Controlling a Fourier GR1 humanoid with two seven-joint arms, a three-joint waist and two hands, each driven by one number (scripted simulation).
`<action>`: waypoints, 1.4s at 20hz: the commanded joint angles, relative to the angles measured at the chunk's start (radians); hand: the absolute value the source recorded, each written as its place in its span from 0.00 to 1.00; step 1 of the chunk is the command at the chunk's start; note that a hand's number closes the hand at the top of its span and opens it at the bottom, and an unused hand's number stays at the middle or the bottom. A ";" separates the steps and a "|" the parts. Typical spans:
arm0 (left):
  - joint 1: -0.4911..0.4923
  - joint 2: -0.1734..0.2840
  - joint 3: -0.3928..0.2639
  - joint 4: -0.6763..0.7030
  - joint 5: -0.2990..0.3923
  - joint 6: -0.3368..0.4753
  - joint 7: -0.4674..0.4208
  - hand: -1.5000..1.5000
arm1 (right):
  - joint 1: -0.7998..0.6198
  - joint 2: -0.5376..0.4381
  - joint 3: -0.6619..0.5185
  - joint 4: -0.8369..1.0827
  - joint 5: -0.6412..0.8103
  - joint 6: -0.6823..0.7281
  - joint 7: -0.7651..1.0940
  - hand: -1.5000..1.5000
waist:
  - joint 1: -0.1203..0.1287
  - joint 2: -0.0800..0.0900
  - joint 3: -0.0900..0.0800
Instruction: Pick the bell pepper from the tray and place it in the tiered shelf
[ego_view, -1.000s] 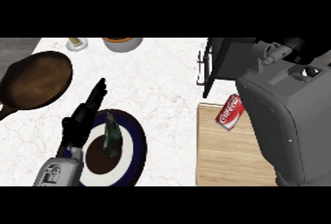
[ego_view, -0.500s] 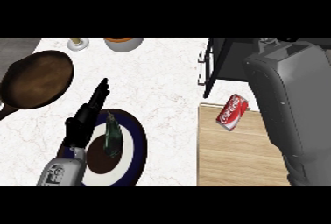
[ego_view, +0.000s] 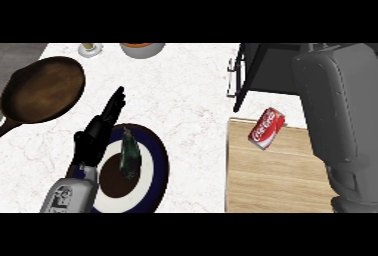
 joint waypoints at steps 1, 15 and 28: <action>0.035 0.021 0.014 -0.017 0.006 -0.017 -0.026 0.50 | -0.007 0.014 -0.035 0.067 -0.070 -0.114 -0.064 1.00 | -0.002 -0.003 0.000; 0.006 -0.039 -0.015 0.019 -0.038 0.036 0.007 0.50 | 0.041 -0.124 -0.099 0.209 0.040 -0.101 0.058 0.00 | -0.020 -0.008 -0.001; 0.026 0.018 0.023 -0.067 0.003 -0.027 0.049 0.50 | 0.121 -0.082 -0.122 -0.010 -0.184 -0.123 0.000 0.00 | -0.013 -0.008 0.000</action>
